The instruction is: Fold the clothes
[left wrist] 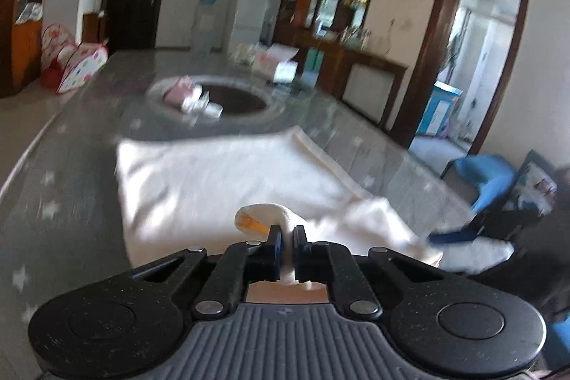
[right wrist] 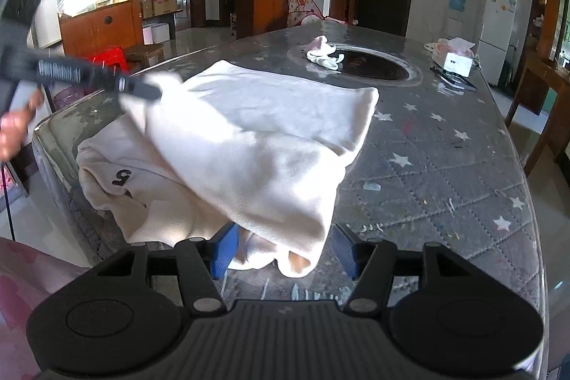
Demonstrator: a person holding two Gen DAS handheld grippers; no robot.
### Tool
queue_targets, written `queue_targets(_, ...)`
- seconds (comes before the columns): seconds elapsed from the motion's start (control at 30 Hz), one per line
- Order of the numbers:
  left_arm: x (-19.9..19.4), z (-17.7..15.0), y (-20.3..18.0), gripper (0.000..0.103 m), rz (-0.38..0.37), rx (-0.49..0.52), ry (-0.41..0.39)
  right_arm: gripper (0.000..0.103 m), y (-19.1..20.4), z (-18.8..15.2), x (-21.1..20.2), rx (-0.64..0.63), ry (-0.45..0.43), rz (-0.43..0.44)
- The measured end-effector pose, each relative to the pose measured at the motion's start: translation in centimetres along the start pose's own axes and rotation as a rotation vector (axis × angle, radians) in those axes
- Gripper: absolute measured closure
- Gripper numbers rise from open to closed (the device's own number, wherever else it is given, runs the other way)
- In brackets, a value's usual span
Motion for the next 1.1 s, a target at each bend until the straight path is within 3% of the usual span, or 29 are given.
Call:
queue_targets(0.3,-2.1,6.4,-4.5,0.097,-0.15,0.106,-0.134,0.038,0.2,1.0,0.8,0.033,-0.047,-0.047)
queue_targets(0.5,-2.6,7.3,-5.1,0.096,-0.17,0.123,-0.15,0.038,-0.5,0.9,0.9,0.071,-0.055,-0.132)
queue_targets(0.7,-3.0,5.9,-2.3,0.097,-0.107,0.066,-0.126,0.036,-1.9,-0.4,0.9,0.087,-0.005,-0.173)
queue_targets(0.9,-1.2,2.4,0.5,0.097,-0.034,-0.007,-0.023,0.035,-2.2,-0.6,0.6,0.057,0.0,-0.207)
queue_targets(1.1,1.3,-2.1,2.0,0.096,0.049,-0.011,0.096,0.034,-2.6,-1.1,0.4,0.025,0.019,-0.191)
Point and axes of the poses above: each gripper's, at about its wrist camera, not at the fingertips, and x roughly the way its jaws point, y to its left, z to its top, the point moved 4 cm from there along x, roughly the way its jaws point, and after that the axes turned 9 degrees about y, right-handed, at the moved point
